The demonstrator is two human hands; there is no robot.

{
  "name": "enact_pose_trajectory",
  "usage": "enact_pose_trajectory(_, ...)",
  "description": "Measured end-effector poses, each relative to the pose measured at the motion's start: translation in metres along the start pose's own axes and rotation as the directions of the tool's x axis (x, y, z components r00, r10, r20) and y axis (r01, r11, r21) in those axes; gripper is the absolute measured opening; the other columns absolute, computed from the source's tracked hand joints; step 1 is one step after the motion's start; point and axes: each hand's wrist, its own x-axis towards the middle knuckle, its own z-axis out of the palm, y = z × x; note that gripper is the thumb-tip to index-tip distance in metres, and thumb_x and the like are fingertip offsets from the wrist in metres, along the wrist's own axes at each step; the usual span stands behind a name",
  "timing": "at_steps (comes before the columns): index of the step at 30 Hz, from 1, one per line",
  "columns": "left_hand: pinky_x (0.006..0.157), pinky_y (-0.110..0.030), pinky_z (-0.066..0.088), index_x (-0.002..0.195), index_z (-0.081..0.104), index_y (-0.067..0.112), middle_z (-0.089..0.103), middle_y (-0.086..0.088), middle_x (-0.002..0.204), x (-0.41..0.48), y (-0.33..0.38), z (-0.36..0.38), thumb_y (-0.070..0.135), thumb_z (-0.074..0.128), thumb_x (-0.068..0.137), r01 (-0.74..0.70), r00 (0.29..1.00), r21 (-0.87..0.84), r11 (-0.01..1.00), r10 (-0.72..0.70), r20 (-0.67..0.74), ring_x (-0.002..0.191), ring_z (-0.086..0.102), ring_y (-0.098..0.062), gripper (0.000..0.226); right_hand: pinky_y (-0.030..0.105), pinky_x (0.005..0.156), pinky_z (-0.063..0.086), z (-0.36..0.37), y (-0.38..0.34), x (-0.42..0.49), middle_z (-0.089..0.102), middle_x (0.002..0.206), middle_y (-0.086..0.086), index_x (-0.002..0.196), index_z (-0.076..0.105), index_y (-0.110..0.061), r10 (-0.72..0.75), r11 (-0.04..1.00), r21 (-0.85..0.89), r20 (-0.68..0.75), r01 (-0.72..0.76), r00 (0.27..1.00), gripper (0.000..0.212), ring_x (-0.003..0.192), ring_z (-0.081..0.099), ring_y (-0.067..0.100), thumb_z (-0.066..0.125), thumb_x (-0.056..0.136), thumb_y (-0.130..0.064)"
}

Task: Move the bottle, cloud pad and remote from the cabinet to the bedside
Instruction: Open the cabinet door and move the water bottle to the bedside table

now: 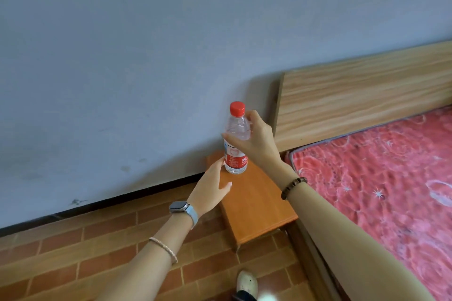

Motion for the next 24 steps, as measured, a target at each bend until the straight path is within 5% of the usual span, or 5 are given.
enact_pose_trajectory(8, 0.103, -0.016, 0.026, 0.144, 0.027, 0.015, 0.04, -0.001, 0.147, 0.039, -0.037, 0.024, 0.023, 0.06, 0.09, 0.13, 0.991, -0.022, 0.991, -0.131, -0.014, 0.133, 0.039, -0.013, 0.064, 0.023, 0.076, 0.055, 0.045, 0.051, 0.044, 0.063, 0.104, -0.01, 0.116, 0.048, -0.024, -0.004, 1.0, -0.026, 0.103, 0.006, 0.995, 0.058, 0.09, 0.062, 0.008, 0.076, 0.072, -0.05)
enact_pose_trajectory(13, 0.105, -0.018, 0.025, 0.144, 0.026, 0.014, 0.039, -0.002, 0.147, 0.07, -0.081, 0.039, 0.022, 0.059, 0.09, 0.206, 0.979, -0.037, 0.978, -0.206, 0.002, 0.134, 0.038, -0.013, 0.064, 0.005, 0.065, 0.041, 0.083, 0.086, 0.071, 0.054, 0.097, -0.02, 0.117, 0.047, -0.025, 0.045, 0.999, 0.008, 0.148, -0.046, 0.988, 0.06, 0.08, 0.058, 0.004, 0.076, 0.071, -0.051)
enact_pose_trajectory(21, 0.099, -0.018, 0.028, 0.143, 0.03, 0.018, 0.042, 0.0, 0.145, 0.124, -0.17, 0.084, 0.021, 0.057, 0.092, 0.309, 0.951, -0.116, 0.944, -0.308, 0.023, 0.132, 0.04, -0.014, 0.058, 0.003, 0.064, 0.042, 0.156, 0.17, 0.107, 0.056, 0.099, -0.017, 0.119, 0.048, -0.021, 0.065, 0.997, -0.051, 0.223, -0.055, 0.973, 0.061, 0.085, 0.059, 0.006, 0.075, 0.073, -0.051)
enact_pose_trajectory(24, 0.1, -0.017, 0.026, 0.143, 0.03, 0.018, 0.041, 0.001, 0.145, 0.134, -0.203, 0.11, 0.021, 0.058, 0.091, 0.335, 0.942, -0.143, 0.931, -0.335, 0.024, 0.133, 0.038, -0.013, 0.059, 0.017, 0.074, 0.053, 0.183, 0.208, 0.104, 0.063, 0.106, -0.01, 0.119, 0.047, -0.022, 0.074, 0.997, -0.039, 0.233, -0.067, 0.97, 0.062, 0.092, 0.062, 0.009, 0.074, 0.072, -0.053)
